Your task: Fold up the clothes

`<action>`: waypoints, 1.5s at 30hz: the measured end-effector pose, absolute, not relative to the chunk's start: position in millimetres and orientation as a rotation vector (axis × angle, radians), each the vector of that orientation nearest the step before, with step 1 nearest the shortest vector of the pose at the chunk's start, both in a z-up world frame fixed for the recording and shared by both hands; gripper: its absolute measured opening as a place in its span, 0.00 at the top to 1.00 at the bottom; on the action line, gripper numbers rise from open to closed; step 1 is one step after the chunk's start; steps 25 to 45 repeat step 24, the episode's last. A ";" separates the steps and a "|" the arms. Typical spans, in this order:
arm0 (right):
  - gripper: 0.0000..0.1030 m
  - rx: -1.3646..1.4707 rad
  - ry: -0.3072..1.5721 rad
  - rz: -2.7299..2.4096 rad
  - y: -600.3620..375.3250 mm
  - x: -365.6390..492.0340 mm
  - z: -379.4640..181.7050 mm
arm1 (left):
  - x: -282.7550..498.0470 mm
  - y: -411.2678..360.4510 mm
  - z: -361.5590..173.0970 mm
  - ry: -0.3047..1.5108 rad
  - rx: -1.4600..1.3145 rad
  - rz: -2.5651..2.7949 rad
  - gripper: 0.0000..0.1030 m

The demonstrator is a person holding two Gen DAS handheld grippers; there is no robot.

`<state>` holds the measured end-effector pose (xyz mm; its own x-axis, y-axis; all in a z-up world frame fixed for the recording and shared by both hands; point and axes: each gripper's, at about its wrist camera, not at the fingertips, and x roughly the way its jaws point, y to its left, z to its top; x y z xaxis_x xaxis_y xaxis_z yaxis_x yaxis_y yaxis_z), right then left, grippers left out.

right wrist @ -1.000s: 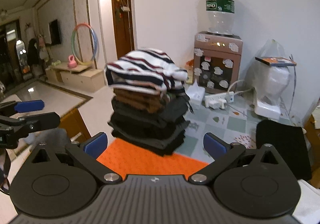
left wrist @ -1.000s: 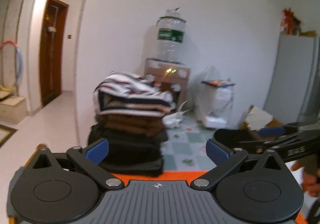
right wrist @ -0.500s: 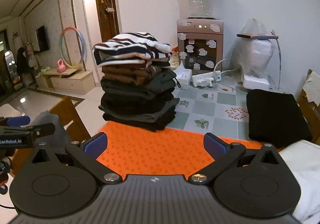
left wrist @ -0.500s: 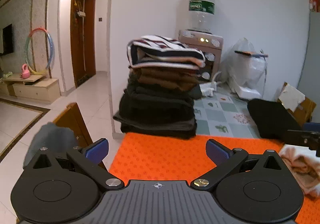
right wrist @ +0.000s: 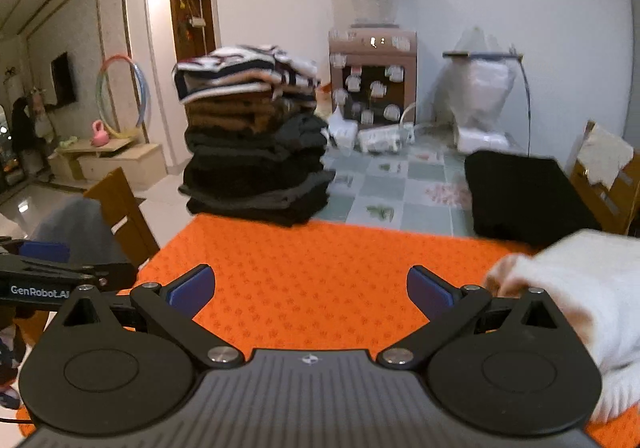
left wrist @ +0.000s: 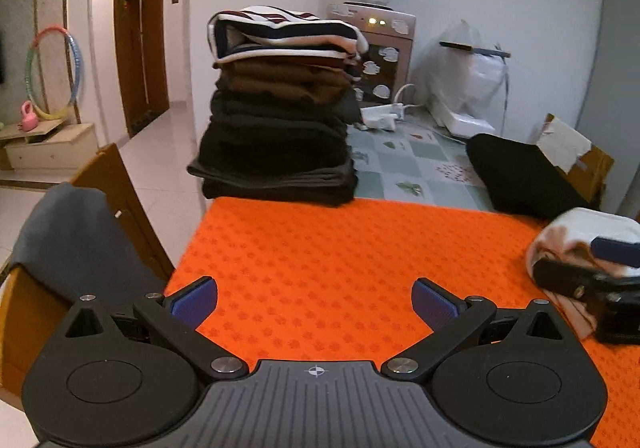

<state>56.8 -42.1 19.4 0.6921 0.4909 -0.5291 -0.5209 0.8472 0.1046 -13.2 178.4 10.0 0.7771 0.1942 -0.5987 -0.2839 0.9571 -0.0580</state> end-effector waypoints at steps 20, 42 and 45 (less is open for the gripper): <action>0.00 -0.049 0.656 0.547 -45.2 49.1 1.6 | -12.4 158.7 2.5 0.648 -0.122 0.181 0.00; 0.00 -0.051 0.661 0.543 -44.4 49.0 1.1 | -11.3 160.7 1.7 0.652 -0.126 0.180 0.00; 0.00 -0.051 0.661 0.543 -44.4 49.0 1.1 | -11.3 160.7 1.7 0.652 -0.126 0.180 0.00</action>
